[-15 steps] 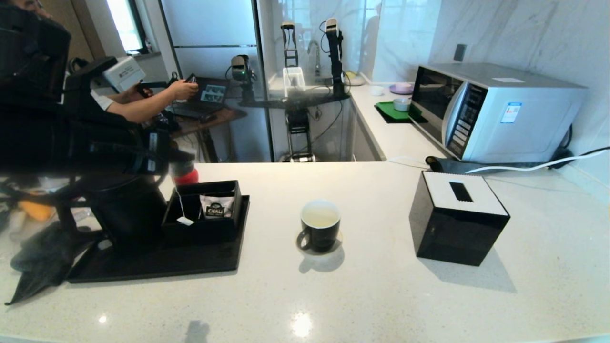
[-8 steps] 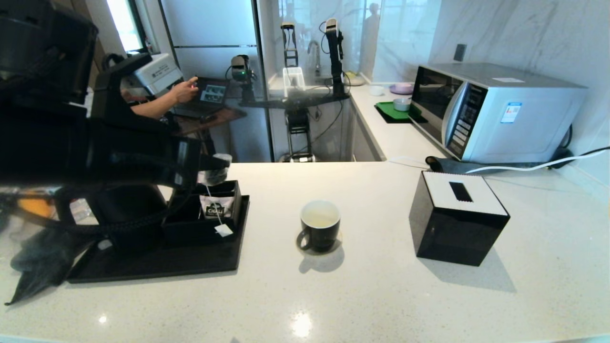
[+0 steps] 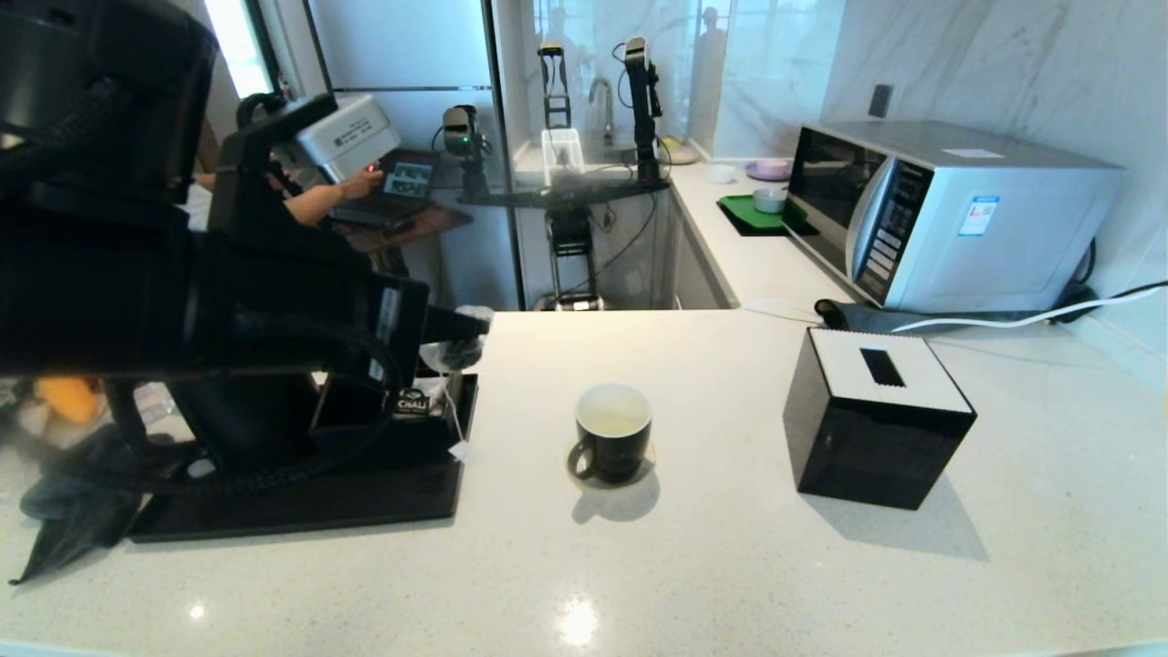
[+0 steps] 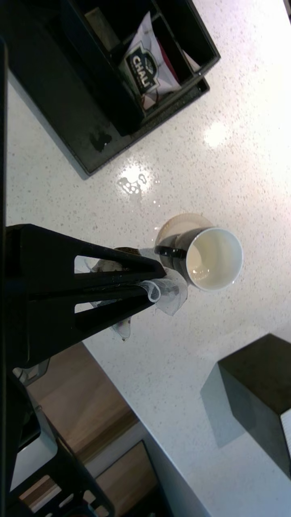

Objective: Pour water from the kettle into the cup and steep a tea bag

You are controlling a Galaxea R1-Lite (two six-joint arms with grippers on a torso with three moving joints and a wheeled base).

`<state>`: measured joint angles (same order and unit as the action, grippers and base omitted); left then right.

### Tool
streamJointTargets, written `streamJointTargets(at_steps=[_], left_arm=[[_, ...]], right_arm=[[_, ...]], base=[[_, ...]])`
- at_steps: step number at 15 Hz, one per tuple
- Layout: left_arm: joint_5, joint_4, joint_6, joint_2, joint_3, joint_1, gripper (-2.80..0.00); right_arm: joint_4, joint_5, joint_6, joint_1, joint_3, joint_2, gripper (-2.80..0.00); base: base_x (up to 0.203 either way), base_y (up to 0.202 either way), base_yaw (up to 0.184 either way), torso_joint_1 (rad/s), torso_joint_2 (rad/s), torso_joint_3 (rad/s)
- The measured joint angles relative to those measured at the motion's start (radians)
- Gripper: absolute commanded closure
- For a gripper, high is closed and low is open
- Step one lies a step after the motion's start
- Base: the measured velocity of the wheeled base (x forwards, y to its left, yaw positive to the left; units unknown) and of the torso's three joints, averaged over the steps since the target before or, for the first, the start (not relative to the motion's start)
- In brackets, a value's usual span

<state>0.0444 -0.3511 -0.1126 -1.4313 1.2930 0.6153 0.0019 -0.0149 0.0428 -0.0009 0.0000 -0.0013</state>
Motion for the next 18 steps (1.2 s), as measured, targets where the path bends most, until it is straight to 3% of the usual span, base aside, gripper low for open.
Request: streamJointTargets(at_steps=[7, 11, 14, 18], left_arm=[[-0.004, 0.001, 0.008, 0.001, 0.029, 0.064, 0.00], [-0.009, 0.001, 0.008, 0.002, 0.037, 0.105, 0.00], [-0.009, 0.001, 0.008, 0.004, 0.037, 0.113, 0.00], [-0.008, 0.001, 0.008, 0.003, 0.038, 0.113, 0.00]], right_arm=[[-0.028, -0.007, 0.021, 0.000, -0.011, 0.000, 0.00], [0.000, -0.046, 0.016, 0.004, -0.125, 0.054, 0.00], [-0.035, -0.084, 0.016, 0.039, -0.210, 0.191, 0.00], [-0.207, -0.105, 0.018, 0.160, -0.310, 0.491, 0.00]], base=[[0.000, 0.000, 0.000, 0.000, 0.00, 0.000], [0.000, 0.000, 0.000, 0.000, 0.00, 0.000], [0.000, 0.000, 0.000, 0.000, 0.00, 0.000], [0.000, 0.000, 0.000, 0.000, 0.00, 0.000]])
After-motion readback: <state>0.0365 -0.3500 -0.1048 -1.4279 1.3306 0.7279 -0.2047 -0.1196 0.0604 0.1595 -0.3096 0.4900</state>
